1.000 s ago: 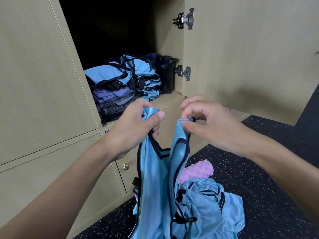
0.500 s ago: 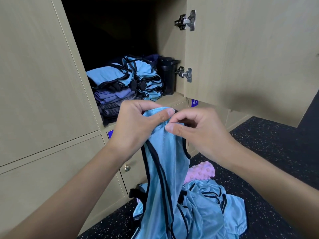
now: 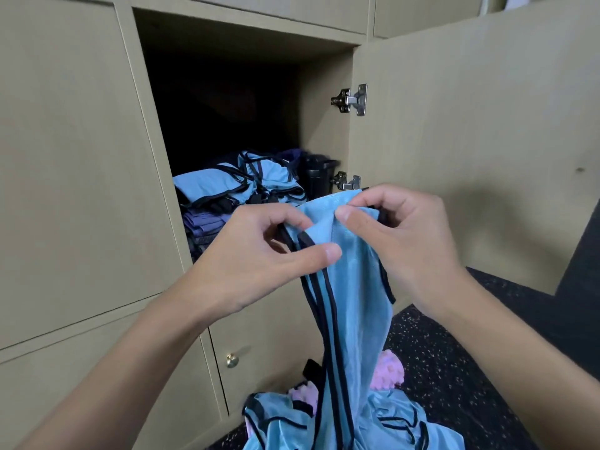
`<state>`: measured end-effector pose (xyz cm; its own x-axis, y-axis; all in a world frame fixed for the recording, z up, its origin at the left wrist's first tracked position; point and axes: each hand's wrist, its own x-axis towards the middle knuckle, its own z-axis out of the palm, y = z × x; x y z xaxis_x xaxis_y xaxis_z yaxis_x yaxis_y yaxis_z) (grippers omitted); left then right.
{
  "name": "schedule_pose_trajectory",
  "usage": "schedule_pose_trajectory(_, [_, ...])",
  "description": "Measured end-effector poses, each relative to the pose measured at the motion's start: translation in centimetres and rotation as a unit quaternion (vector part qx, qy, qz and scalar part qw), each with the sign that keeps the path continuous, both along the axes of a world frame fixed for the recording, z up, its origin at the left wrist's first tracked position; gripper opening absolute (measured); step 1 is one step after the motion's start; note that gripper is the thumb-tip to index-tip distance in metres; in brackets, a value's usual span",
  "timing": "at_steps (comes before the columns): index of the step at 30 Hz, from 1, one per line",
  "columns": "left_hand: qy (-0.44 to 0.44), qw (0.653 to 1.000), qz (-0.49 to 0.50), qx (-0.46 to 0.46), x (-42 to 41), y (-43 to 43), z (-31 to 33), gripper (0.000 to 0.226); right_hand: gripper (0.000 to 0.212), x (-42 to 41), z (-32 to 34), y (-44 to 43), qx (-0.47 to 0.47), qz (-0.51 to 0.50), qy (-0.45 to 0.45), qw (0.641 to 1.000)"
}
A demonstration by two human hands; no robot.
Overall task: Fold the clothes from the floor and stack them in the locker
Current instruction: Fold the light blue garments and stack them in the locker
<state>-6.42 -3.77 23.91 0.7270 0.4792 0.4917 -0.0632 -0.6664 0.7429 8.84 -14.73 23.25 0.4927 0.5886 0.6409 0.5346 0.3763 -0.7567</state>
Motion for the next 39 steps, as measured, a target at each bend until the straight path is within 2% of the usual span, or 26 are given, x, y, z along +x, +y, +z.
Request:
schedule_pose_trajectory(4, [-0.029,0.998,0.048,0.016,0.4,0.2,0.2,0.015,0.012,-0.1,0.4,-0.2,-0.002,0.010,0.002,1.000])
schedule_pose_trajectory(8, [-0.044,0.998,0.042,-0.018,0.2,0.4,0.3,0.014,0.013,0.6,0.0,-0.6,-0.031,0.019,-0.001,0.999])
schedule_pose_trajectory(14, [-0.041,0.996,0.037,-0.063,-0.2,0.8,0.1,0.015,0.017,1.3,-0.7,-2.1,-0.149,0.079,-0.022,0.985])
schedule_pose_trajectory(18, [-0.022,0.997,0.027,-0.067,-0.4,0.7,0.1,0.014,0.030,1.3,-1.3,-2.3,-0.130,0.081,-0.018,0.988])
schedule_pose_trajectory(29, [-0.002,0.999,0.017,-0.047,-1.0,0.6,0.2,0.023,0.028,0.7,-1.6,-2.0,-0.056,0.075,0.060,0.994])
schedule_pose_trajectory(35, [-0.024,0.999,-0.001,-0.032,-0.5,0.1,0.2,0.028,0.023,0.6,-1.7,-1.5,-0.044,0.053,0.056,0.996])
schedule_pose_trajectory(39, [-0.067,0.996,0.003,-0.063,-0.4,0.1,0.2,0.031,0.052,0.8,-1.5,-2.0,-0.107,0.128,0.088,0.982])
